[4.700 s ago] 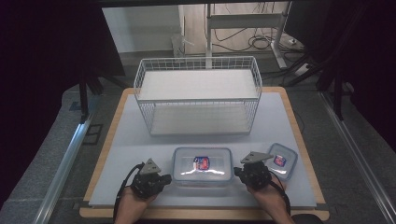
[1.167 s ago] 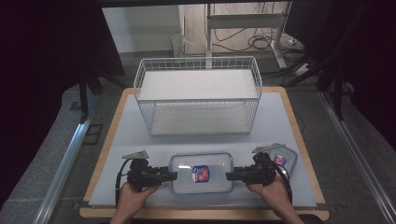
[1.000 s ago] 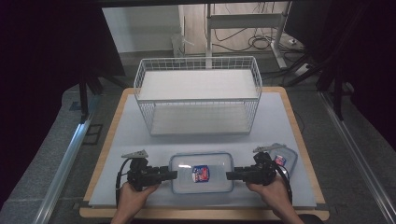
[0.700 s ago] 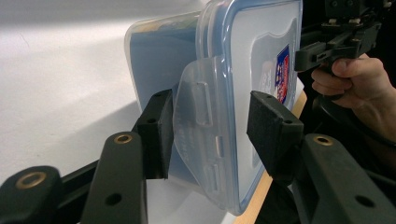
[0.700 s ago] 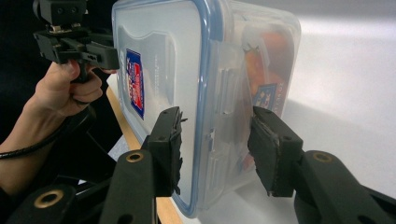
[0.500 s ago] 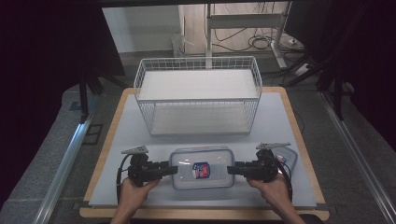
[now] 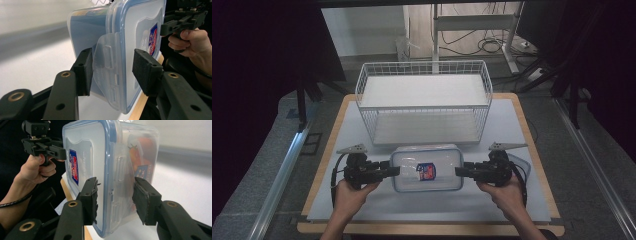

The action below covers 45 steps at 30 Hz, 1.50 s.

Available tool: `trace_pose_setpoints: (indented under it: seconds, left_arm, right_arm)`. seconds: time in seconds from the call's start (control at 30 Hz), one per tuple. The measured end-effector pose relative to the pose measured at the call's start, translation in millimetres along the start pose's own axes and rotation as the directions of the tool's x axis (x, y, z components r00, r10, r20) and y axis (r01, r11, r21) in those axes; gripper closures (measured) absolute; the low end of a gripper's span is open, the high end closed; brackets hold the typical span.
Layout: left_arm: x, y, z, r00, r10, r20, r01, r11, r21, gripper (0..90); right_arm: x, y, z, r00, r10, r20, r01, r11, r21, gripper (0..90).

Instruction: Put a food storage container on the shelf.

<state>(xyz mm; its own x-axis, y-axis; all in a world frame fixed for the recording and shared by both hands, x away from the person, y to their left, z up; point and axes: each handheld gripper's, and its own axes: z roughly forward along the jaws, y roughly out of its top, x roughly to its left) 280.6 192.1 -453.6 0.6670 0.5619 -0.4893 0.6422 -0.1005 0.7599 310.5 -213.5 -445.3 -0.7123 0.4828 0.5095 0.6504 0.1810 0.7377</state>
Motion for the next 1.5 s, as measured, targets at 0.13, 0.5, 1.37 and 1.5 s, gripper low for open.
trace_pose_setpoints:
  seconds: [0.13,0.5,1.37,1.5]
  left_arm:
    - [-3.5,13.7,-3.9,0.9998,0.018,-0.004,-0.018,0.9998,-0.004,51.9]
    - [-7.7,47.0,-16.3,0.9987,0.041,-0.031,-0.042,0.9988,-0.024,51.7]
    - [0.0,126.8,-32.4,0.9963,0.07,-0.05,-0.073,0.9951,-0.067,51.4]
    - [2.3,140.6,-32.9,0.9958,0.07,-0.059,-0.074,0.9951,-0.065,51.4]
  right_arm:
    - [4.8,12.8,-4.9,0.9996,-0.025,0.008,0.025,0.9996,-0.013,56.1]
    - [9.5,46.8,-8.2,0.9988,-0.049,0.007,0.049,0.9979,-0.042,55.8]
    - [15.0,128.1,-13.8,0.9958,-0.084,0.036,0.087,0.9897,-0.113,55.3]
    - [10.5,139.6,-12.9,0.9969,-0.072,0.033,0.076,0.9882,-0.133,55.2]
